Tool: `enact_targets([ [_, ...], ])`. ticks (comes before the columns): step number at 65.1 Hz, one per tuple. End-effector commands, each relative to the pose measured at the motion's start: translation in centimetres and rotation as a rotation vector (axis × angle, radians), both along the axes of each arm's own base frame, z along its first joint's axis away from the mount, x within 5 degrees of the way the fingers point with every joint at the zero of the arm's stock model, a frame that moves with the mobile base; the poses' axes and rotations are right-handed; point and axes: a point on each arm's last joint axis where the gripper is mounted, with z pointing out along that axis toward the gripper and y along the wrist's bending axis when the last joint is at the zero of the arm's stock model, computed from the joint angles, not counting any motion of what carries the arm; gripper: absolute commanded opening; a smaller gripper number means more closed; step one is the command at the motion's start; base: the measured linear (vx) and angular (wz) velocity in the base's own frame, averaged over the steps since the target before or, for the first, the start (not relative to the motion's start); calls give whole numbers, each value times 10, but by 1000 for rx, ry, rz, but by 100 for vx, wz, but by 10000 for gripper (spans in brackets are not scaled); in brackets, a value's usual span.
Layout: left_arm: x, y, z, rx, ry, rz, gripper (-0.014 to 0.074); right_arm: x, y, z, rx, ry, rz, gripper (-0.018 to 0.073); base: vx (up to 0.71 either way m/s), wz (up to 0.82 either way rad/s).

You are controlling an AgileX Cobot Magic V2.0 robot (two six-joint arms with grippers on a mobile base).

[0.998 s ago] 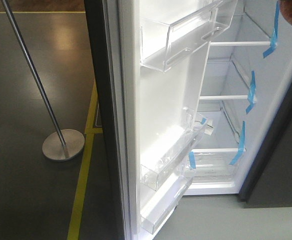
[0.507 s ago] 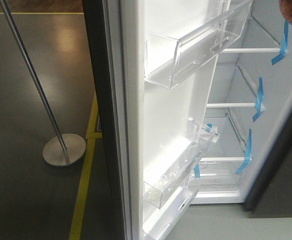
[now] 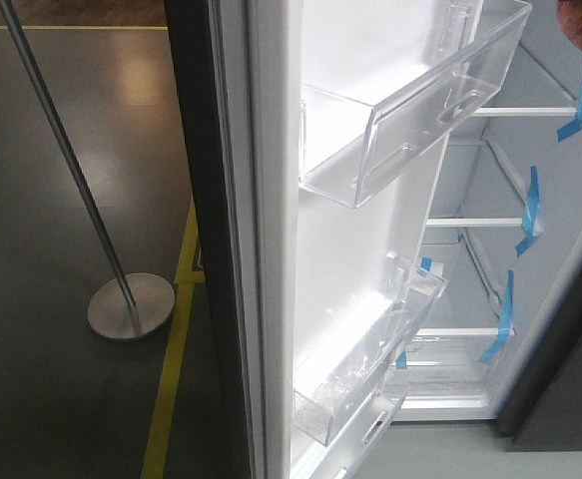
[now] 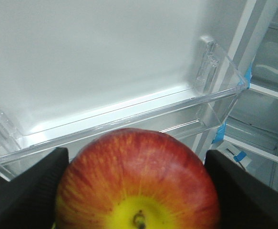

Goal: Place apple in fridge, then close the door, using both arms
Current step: 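Move the right gripper with the apple above the upper door bin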

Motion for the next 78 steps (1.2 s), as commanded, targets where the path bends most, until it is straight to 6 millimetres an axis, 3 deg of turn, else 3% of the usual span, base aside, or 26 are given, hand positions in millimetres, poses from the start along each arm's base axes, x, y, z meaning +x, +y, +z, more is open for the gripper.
enact_targets([
  [1,-1,0,13,-17,-102,8,-7,-12,1,13,13,-60,16,104,6,2],
  [78,-1,0,13,-17,-102,8,-7,-12,1,13,13,-60,16,104,2,0],
])
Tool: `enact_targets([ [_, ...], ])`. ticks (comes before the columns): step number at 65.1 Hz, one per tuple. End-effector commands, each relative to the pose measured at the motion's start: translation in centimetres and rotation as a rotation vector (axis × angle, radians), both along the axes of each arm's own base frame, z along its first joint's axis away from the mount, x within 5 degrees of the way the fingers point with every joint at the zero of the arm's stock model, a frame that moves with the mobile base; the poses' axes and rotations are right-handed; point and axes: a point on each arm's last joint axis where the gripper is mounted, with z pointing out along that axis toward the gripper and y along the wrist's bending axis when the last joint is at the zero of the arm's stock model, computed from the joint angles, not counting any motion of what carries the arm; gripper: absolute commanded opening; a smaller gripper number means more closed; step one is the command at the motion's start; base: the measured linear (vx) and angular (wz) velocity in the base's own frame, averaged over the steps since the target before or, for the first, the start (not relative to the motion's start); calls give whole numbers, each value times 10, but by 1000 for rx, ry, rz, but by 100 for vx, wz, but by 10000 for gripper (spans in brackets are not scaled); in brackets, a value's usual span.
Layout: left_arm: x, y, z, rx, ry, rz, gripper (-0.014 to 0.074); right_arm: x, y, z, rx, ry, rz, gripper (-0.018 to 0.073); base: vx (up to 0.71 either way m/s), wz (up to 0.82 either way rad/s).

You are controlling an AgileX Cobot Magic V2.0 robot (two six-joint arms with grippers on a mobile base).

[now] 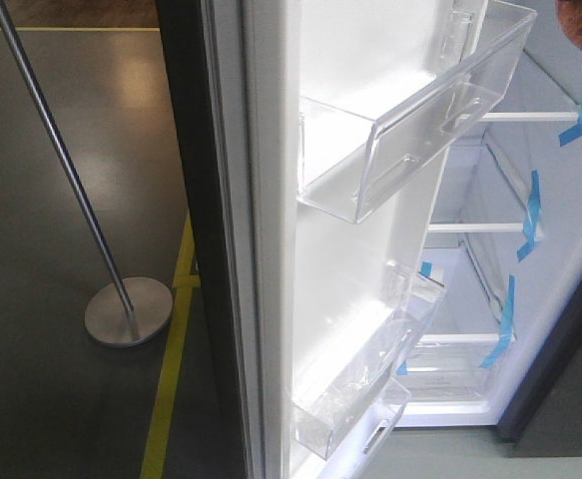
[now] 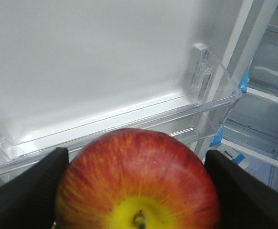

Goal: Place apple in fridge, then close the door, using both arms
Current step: 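Move the right gripper with the apple above the upper door bin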

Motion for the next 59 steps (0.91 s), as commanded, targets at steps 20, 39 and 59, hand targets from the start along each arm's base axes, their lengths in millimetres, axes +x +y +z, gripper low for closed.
enact_targets([
  [20,-1,0,13,-17,-102,8,-7,-12,1,13,13,-60,16,104,0,0],
  [39,-1,0,13,-17,-102,8,-7,-12,1,13,13,-60,16,104,0,0],
  [59,-1,0,13,-17,-102,8,-7,-12,1,13,13,-60,16,104,0,0],
])
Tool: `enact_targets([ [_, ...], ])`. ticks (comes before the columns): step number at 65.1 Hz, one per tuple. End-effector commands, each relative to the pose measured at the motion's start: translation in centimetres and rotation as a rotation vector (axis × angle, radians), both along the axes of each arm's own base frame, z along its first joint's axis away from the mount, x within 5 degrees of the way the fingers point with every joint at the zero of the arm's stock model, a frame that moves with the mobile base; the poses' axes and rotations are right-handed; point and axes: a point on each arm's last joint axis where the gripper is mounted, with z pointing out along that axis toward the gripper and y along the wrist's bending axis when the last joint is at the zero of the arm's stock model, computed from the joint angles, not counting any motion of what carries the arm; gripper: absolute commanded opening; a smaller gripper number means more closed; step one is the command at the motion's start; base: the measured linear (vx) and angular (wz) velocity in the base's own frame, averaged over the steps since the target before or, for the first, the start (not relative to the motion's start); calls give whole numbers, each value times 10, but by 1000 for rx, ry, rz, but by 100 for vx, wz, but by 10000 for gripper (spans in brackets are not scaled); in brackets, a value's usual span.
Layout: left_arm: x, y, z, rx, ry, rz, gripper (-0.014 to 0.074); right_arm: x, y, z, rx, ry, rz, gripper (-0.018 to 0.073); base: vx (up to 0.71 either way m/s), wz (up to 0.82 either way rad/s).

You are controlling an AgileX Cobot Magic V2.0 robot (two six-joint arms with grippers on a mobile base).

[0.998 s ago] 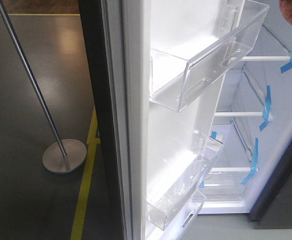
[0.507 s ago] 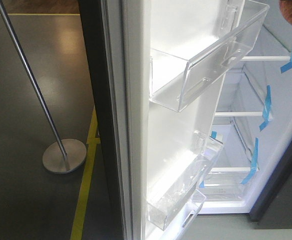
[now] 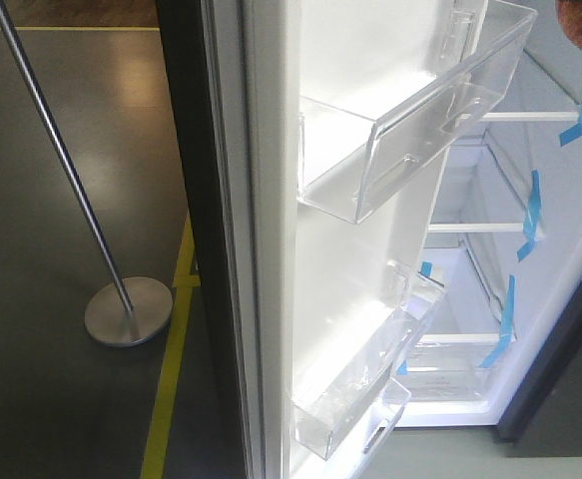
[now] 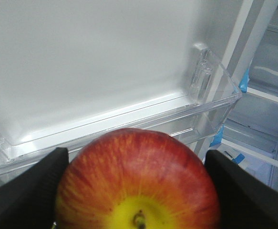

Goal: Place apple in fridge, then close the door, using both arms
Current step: 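Move the right gripper with the apple above the upper door bin, then lower the apple into the upper clear door bin and open the right gripper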

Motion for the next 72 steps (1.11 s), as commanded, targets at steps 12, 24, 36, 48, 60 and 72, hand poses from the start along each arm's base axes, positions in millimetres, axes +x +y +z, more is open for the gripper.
enact_targets([
  [12,-1,0,13,-17,-102,8,-7,-12,1,14,16,-68,13,104,0,0],
  [24,-1,0,13,-17,-102,8,-7,-11,1,15,19,-80,8,104,0,0],
  [36,-1,0,13,-17,-102,8,-7,-4,5,31,112,-254,19,104,0,0],
  [48,-1,0,13,-17,-102,8,-7,28,21,29,202,-363,230,104,0,0],
  [60,-1,0,13,-17,-102,8,-7,92,20,-1,208,-357,222,110,0,0],
  [72,-1,0,13,-17,-102,8,-7,129,21,-35,196,-268,241,141,0,0],
])
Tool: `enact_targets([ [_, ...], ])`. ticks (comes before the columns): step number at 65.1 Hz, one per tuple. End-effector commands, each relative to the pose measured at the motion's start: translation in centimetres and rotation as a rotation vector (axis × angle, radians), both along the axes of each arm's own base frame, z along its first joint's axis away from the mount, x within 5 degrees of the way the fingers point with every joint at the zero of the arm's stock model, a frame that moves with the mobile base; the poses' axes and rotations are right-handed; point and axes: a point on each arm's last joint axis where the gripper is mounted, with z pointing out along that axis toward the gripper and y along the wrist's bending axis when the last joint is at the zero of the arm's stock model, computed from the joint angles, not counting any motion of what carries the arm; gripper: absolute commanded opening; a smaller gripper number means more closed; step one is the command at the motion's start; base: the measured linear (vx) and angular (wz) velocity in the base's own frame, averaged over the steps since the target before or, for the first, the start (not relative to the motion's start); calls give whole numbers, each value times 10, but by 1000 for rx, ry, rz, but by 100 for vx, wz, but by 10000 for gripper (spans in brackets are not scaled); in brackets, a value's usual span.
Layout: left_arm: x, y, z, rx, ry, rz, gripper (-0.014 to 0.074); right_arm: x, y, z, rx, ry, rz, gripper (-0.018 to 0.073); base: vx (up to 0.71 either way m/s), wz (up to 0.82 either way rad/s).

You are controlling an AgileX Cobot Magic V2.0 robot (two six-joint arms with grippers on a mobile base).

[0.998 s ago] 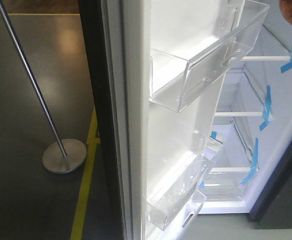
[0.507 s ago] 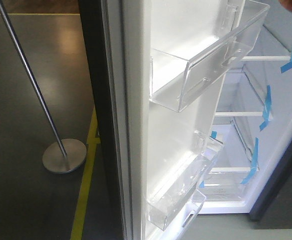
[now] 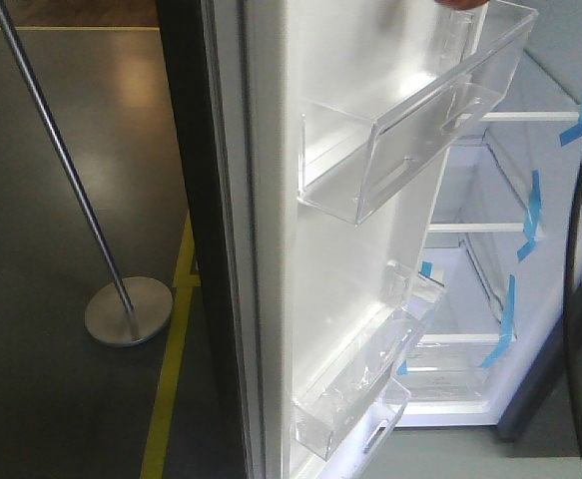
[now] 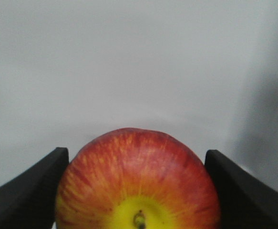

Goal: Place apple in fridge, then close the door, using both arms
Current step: 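Lower the apple into the upper clear door bin and open the right gripper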

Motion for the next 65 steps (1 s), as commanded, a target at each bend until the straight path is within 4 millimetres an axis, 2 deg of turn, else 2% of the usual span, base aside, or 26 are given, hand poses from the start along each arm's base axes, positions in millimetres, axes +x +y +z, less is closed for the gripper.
enact_targets([
  [1,-1,0,13,-17,-102,8,-7,-1,0,13,50,-70,-5,147,0,0],
  [9,-1,0,13,-17,-102,8,-7,7,2,5,54,-40,17,228,0,0],
  [24,-1,0,13,-17,-102,8,-7,8,2,3,57,-34,19,526,0,0],
  [34,-1,0,13,-17,-102,8,-7,8,2,3,62,-26,16,650,0,0],
  [51,-1,0,13,-17,-102,8,-7,5,2,6,75,-20,13,650,0,0],
  [59,-1,0,13,-17,-102,8,-7,-9,2,19,78,-58,14,610,0,0],
  [65,-1,0,13,-17,-102,8,-7,-28,2,35,78,-110,15,533,0,0],
])
